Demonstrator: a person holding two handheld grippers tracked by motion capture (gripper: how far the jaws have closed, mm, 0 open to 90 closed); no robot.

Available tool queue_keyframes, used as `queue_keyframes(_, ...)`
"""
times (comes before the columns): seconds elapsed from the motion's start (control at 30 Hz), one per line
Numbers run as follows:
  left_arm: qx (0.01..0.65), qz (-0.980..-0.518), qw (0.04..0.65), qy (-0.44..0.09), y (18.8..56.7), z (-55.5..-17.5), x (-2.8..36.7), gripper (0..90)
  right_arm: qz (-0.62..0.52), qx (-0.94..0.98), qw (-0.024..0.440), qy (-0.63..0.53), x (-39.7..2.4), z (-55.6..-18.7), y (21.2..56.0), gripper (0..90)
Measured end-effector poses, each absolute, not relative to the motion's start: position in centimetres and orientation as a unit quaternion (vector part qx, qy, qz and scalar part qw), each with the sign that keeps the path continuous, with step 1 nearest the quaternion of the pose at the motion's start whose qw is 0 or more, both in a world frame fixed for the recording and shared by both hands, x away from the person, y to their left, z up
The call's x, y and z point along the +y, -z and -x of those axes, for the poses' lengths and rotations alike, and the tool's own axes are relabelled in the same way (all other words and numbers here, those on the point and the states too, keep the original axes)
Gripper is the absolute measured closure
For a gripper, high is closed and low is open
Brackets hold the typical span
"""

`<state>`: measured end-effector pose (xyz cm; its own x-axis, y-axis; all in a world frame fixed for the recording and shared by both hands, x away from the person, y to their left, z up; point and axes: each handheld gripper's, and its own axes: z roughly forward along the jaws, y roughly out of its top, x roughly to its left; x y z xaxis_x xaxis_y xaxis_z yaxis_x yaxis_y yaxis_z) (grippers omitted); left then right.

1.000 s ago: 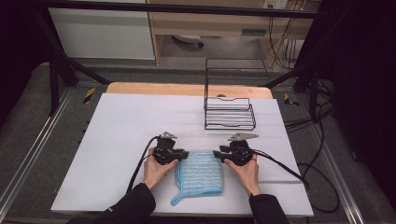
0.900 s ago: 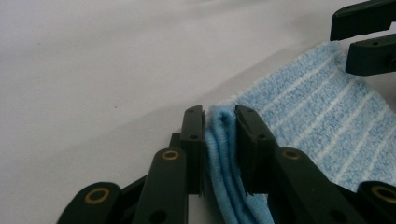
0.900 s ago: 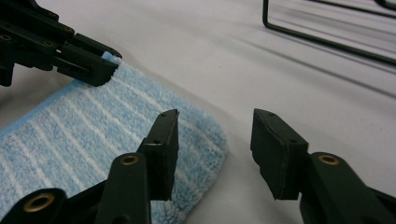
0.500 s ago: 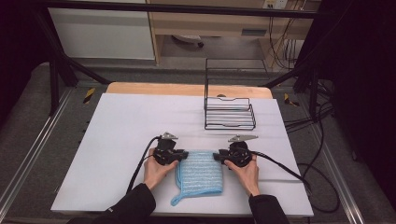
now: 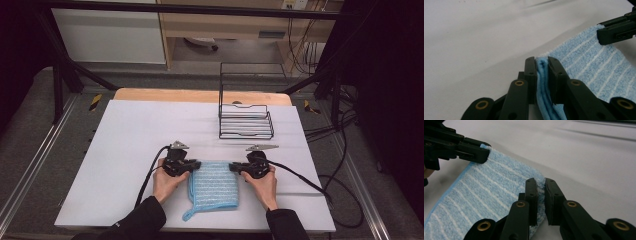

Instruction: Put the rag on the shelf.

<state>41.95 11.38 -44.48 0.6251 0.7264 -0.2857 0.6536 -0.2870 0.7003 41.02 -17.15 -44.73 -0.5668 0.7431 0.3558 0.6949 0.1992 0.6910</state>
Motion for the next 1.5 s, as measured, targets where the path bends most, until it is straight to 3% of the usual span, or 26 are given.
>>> queue_keyframes(0.63,0.396,-0.776,0.486,-0.073,40.4,-40.1,12.1,78.4,-0.437,0.742,0.051,-0.505,-18.5,-39.5,41.6,82.6)
queue_keyframes(1.5,0.358,-0.749,0.542,-0.132,36.9,-37.7,11.5,78.1,-0.388,0.724,0.124,-0.557,-19.7,-37.6,37.4,82.7)
